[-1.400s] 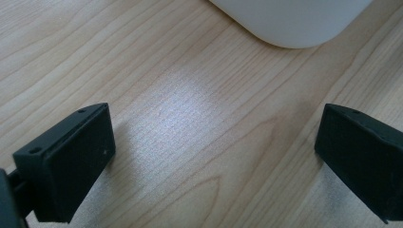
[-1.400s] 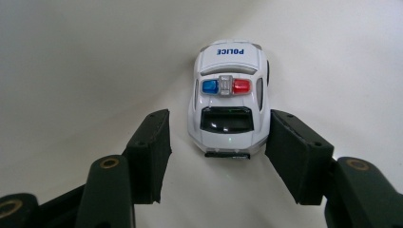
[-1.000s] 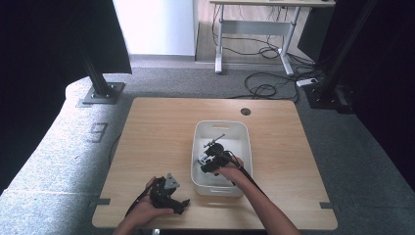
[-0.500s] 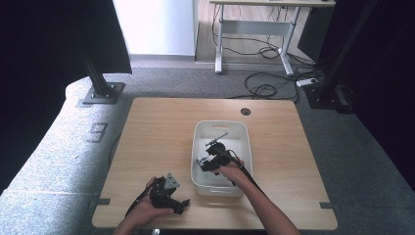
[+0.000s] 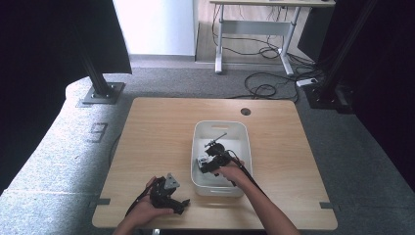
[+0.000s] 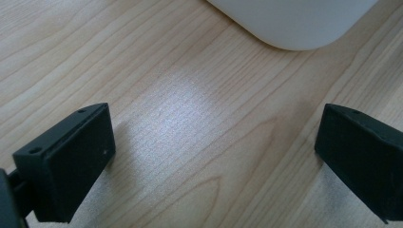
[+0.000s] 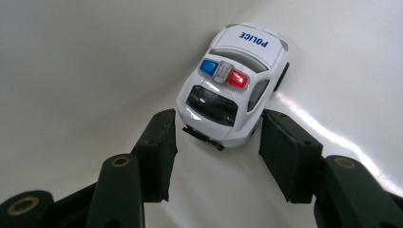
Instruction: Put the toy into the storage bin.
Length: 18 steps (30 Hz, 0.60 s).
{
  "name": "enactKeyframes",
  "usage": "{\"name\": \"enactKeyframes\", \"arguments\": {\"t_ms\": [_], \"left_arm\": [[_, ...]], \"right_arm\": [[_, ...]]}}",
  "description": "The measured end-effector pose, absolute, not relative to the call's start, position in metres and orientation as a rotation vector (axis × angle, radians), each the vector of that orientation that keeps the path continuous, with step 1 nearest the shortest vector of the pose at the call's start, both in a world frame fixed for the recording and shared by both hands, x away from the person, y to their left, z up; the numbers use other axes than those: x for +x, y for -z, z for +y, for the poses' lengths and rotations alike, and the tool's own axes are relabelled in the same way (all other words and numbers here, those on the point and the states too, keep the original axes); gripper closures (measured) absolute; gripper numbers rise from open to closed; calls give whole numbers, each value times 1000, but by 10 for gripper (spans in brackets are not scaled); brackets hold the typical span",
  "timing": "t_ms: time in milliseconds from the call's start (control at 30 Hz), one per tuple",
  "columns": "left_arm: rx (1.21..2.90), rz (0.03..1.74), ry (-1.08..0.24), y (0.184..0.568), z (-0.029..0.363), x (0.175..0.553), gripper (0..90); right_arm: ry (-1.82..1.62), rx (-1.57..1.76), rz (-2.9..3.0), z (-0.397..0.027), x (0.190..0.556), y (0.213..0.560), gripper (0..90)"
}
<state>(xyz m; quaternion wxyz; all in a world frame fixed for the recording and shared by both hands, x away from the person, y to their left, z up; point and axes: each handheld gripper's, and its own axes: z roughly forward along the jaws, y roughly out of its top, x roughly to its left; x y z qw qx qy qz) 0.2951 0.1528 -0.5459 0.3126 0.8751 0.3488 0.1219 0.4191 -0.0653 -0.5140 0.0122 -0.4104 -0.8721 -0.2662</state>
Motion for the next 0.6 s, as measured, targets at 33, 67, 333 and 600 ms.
{"name": "enactKeyframes", "arguments": {"t_ms": [33,67,333,600], "left_arm": [[2308,920,-322,546,153,295,0],[2308,920,-321,546,153,295,0],[2311,917,-323,546,153,295,0],[2309,917,-320,546,153,295,0]], "right_arm": [[833,-1277,-2719,-65,419,514,462],[836,-1280,-2718,-65,419,514,458],[879,-1302,-2749,-68,419,509,411],[969,-1322,-2810,-80,415,494,376]]}}
